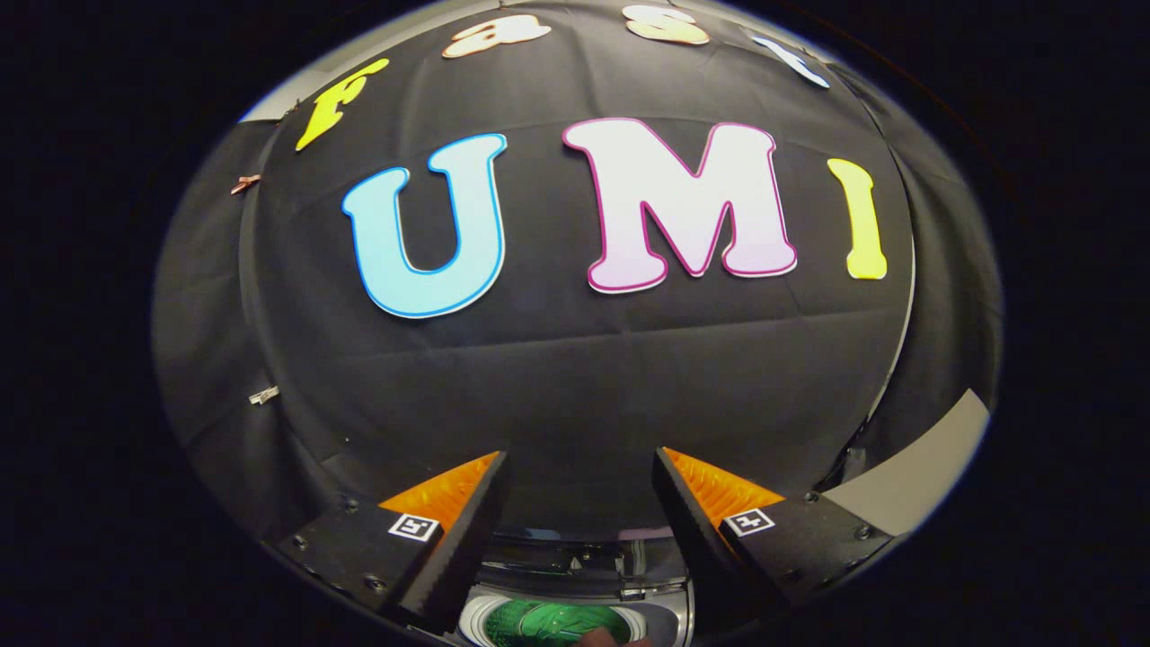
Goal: Put the clothes into the washing machine and then close the washing machine lid.
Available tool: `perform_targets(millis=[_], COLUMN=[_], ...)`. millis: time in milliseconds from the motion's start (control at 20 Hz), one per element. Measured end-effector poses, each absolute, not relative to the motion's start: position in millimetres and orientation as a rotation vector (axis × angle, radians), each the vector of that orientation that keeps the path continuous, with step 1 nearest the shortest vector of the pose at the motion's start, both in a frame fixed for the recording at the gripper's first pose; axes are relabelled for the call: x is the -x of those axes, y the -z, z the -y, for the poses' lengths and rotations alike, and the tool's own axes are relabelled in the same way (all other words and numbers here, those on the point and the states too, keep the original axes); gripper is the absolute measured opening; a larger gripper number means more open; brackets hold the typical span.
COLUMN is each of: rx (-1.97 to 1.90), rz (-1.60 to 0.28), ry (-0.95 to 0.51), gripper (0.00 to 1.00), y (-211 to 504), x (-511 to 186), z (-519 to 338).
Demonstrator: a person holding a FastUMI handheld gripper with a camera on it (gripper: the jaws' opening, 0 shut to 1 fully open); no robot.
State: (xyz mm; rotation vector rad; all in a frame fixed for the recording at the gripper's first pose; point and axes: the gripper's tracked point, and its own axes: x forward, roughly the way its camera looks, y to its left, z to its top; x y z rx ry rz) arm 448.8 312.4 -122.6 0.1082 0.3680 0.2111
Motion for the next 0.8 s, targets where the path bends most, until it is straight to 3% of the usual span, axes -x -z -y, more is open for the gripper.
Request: perform_targets(millis=[350,800], rx=[-0.024,0.007], rz=[-0.568,-0.530], ry=[-0.234,-0.258], gripper=[0.99,1.00], y=[190,186], x=[-445,-423], z=[-317,-315])
